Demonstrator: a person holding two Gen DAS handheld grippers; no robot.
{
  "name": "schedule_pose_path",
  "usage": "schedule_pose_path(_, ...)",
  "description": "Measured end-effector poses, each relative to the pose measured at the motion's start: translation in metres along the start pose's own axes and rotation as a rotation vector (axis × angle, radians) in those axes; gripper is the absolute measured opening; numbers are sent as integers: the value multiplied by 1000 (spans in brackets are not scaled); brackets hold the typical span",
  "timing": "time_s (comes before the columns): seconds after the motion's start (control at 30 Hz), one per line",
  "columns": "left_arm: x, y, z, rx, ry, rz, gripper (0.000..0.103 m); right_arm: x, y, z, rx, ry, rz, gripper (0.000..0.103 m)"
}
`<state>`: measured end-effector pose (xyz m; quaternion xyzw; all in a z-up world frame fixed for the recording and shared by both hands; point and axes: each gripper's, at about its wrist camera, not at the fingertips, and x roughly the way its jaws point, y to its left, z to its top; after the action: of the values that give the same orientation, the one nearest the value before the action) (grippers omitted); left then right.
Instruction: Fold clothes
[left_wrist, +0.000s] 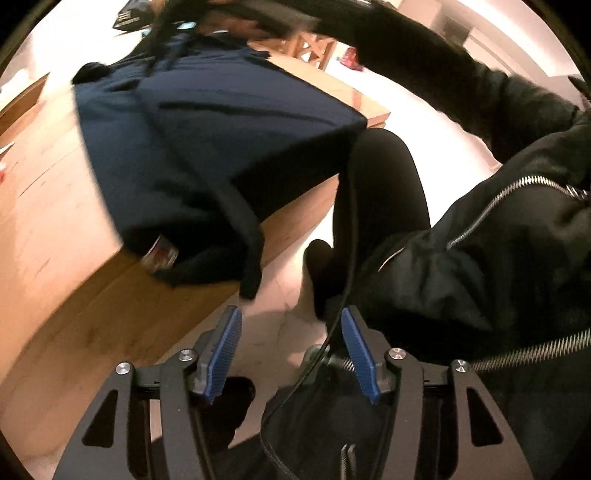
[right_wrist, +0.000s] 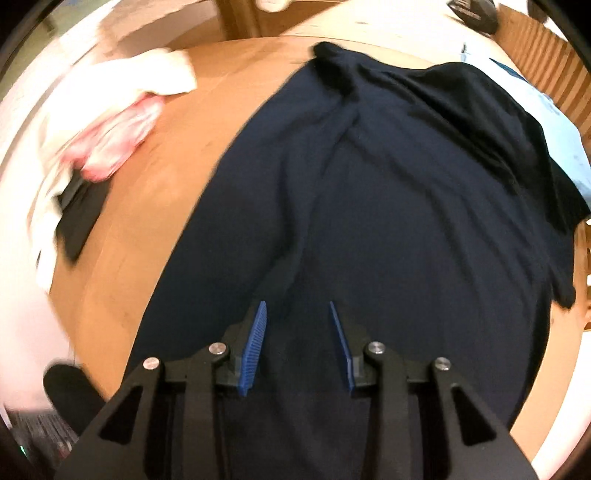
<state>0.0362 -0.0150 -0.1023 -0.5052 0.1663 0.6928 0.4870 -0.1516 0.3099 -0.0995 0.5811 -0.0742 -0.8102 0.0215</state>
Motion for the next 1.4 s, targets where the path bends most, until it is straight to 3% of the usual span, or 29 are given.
schedule_pose_path(0.2,8,48,-6,-62,-21,61,54,1,51,-81,-63,28,79,35)
schedule_pose_path(0.37,41,93,6,-224,-51,-50,53,8,78,-128,-83,41,99,35)
schedule_pose_path(0.57,56,103,13,-281,-77,-88,52,10,86,-160,-38,3,131,40)
schedule_pose_path(0.7,65,99,18,-251,-54,-2,50,-2,96,-173,-31,-21,159,40)
schedule_pose_path(0.77,67,91,17,-176,-45,44,37,-6,104,-179,-55,-19,152,40)
schedule_pose_path(0.93,70,69,13,38,-23,172,37,16,122,-186,-88,27,71,40)
schedule_pose_path(1.07,72,51,10,210,-6,273,40,35,119,-190,-41,68,98,40)
schedule_pose_path(1.2,75,32,7,382,11,374,40,41,116,-190,-12,54,122,40)
schedule_pose_path(1.3,78,42,9,399,16,371,40,41,115,-192,-7,44,162,35)
schedule_pose_path(1.37,82,45,13,384,17,347,40,38,114,-194,-4,52,206,16)
schedule_pose_path(1.4,84,46,15,377,18,334,40,37,113,-195,-1,53,219,16)
